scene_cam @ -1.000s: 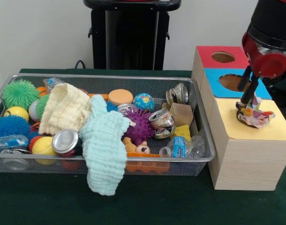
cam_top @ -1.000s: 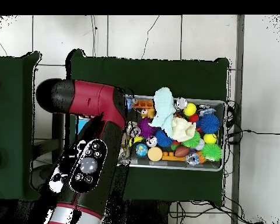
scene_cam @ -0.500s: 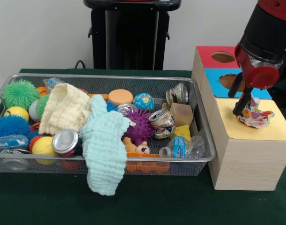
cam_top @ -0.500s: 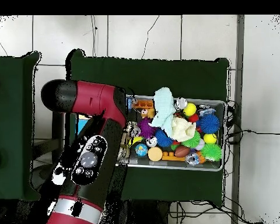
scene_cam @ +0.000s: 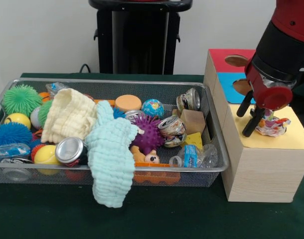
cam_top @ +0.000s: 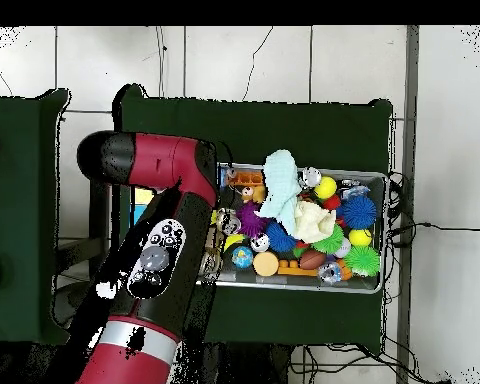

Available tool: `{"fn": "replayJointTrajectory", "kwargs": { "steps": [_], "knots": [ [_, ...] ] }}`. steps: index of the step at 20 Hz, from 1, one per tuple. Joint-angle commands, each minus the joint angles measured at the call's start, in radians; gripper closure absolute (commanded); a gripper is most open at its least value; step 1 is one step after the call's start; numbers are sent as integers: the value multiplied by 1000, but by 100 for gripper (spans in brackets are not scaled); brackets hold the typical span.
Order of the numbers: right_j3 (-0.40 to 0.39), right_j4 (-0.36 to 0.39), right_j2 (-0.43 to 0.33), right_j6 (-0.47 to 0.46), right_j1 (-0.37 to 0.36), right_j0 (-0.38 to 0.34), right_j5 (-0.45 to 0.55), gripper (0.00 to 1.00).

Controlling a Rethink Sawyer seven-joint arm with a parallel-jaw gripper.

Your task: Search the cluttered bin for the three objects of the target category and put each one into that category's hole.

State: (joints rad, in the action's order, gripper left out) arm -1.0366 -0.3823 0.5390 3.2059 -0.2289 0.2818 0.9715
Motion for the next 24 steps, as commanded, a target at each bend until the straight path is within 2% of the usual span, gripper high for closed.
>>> {"fn": "replayJointTrajectory", "kwargs": {
  "steps": [1, 8, 19, 24],
  "knots": [
    [13, 25, -66, 22, -19, -44, 93, 0],
    [47, 1, -79, 59, -31, -36, 122, 0],
    [23, 14, -85, 10, -88, -53, 138, 0],
    [-5, 16, -113, -34, -98, -74, 79, 0]
  ]
}}
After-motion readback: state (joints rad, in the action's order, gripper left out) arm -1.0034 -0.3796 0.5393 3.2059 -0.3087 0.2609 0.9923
